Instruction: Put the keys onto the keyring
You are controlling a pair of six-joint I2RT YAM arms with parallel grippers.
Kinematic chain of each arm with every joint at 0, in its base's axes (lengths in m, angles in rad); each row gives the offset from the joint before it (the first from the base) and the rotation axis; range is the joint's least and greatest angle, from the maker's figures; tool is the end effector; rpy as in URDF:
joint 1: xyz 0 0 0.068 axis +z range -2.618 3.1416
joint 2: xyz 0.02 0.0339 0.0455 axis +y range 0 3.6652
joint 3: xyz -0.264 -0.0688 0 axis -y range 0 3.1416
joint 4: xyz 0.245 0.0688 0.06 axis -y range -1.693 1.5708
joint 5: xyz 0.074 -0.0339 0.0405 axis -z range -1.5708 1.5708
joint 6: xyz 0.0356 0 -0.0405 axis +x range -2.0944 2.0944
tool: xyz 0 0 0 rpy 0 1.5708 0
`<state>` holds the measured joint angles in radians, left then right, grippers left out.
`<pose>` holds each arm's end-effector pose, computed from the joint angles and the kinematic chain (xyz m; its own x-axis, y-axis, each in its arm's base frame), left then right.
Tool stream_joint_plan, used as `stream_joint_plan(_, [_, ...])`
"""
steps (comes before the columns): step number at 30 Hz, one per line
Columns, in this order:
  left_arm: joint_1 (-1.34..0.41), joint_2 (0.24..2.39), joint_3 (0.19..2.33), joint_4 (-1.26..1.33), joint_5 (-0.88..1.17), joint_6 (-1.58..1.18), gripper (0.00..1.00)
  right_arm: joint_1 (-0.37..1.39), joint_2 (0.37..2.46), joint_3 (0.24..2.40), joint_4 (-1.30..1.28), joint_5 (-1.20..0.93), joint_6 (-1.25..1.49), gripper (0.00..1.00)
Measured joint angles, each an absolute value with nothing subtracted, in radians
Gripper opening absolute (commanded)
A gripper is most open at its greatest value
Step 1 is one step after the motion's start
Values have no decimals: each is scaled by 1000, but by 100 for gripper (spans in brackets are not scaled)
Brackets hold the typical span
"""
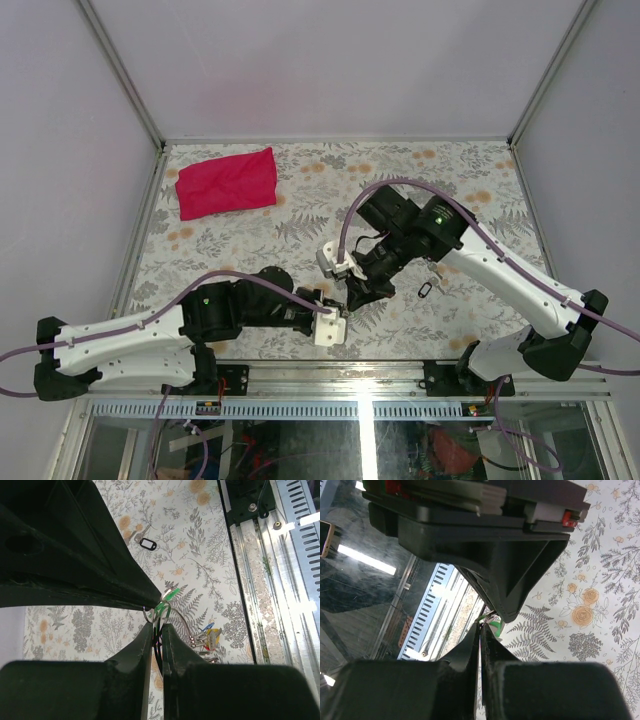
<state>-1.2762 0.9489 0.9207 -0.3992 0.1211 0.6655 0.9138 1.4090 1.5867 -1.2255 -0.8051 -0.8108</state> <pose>0.0575 -0.2044 0.3358 0.5116 0.4250 -0.7468 0.8466 -0.1009 0.5225 0.1368 0.2194 0.3909 0.1927 -0.5727 -0.7968 -0.9131 -0.4021 0.0682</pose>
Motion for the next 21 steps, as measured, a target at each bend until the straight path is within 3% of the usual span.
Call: stream_joint_plan(21, [-1120, 960, 973, -413, 356, 606, 0, 925, 1320, 1567, -1190, -763, -767, 0])
